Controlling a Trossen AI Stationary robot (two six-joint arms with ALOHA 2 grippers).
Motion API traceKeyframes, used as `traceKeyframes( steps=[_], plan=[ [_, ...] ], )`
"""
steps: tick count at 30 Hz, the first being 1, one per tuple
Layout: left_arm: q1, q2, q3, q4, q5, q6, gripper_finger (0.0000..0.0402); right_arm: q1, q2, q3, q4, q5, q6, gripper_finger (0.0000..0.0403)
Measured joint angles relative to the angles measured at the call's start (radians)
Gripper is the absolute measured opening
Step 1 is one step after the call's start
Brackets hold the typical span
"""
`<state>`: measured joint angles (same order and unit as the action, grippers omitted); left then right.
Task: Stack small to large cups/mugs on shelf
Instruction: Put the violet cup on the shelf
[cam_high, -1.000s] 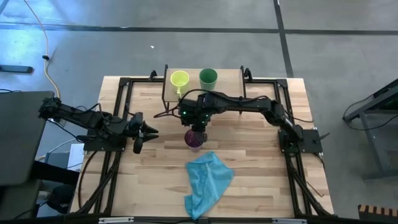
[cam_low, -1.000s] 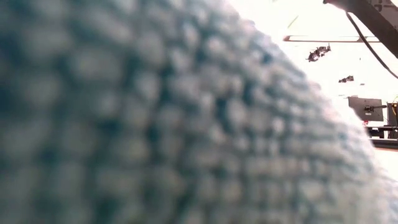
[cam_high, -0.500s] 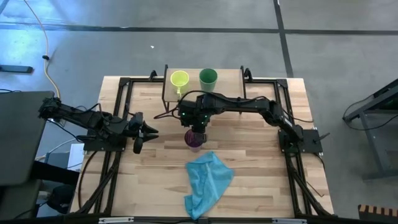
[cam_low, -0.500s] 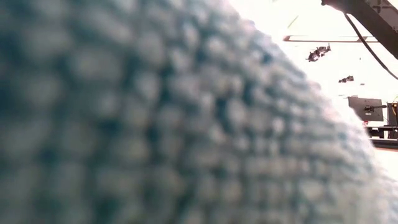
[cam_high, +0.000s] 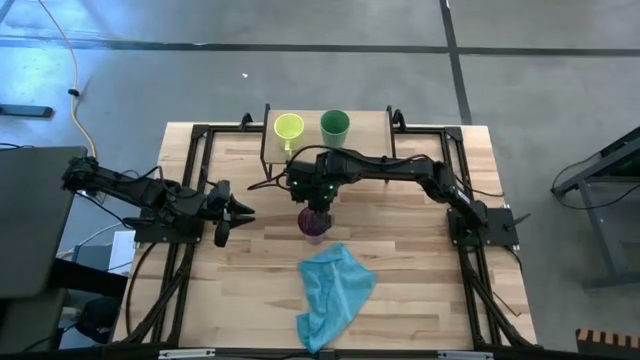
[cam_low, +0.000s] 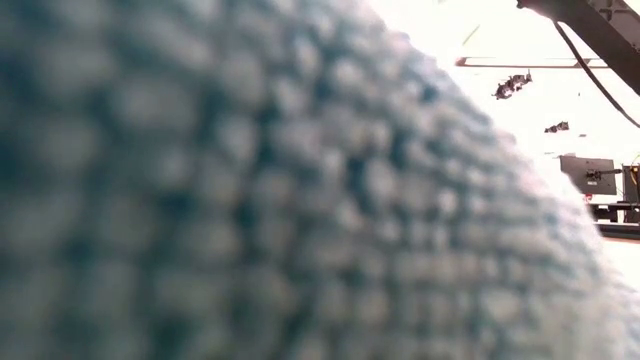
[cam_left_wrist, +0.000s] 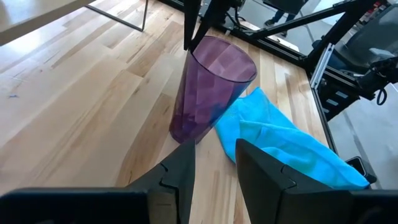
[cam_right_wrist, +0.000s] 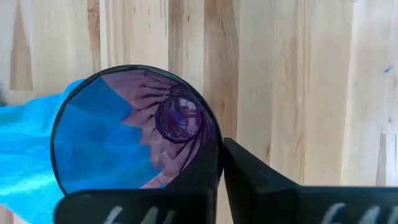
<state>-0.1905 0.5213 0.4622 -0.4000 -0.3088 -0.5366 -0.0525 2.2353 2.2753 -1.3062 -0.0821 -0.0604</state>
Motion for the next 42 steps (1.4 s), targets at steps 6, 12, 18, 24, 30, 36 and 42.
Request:
traceKeyframes(
  steps=[6,12,18,24,30,36,42],
  plan=[
    [0.000,0.000,0.000,0.000,0.000,-0.010,0.0104,0.000,0.000,0.000,-0.017,0.000,0.001,0.0001],
    [0.000,0.000,0.000,0.000,0.000,-0.015,0.0104,-0.001,-0.001,0.002,-0.074,0.000,0.004,0.0001],
    [0.000,0.000,0.000,0.000,0.000,-0.018,0.0104,-0.001,-0.002,0.004,-0.111,0.000,0.012,0.0000],
    [0.000,0.000,0.000,0.000,0.000,-0.018,0.0104,-0.002,0.002,0.063,-0.157,0.004,0.013,0.0000],
    [0.000,0.000,0.000,0.000,0.000,-0.019,0.0104,-0.014,-0.013,0.078,-0.184,0.019,0.035,0.0000],
    [0.000,0.000,0.000,-0.001,0.000,-0.019,0.0104,-0.015,-0.029,0.080,-0.195,0.017,0.044,0.0000],
    [0.000,0.000,0.000,-0.001,0.000,-0.018,0.0104,-0.015,-0.034,0.080,-0.198,0.014,0.053,0.0000]
  ],
)
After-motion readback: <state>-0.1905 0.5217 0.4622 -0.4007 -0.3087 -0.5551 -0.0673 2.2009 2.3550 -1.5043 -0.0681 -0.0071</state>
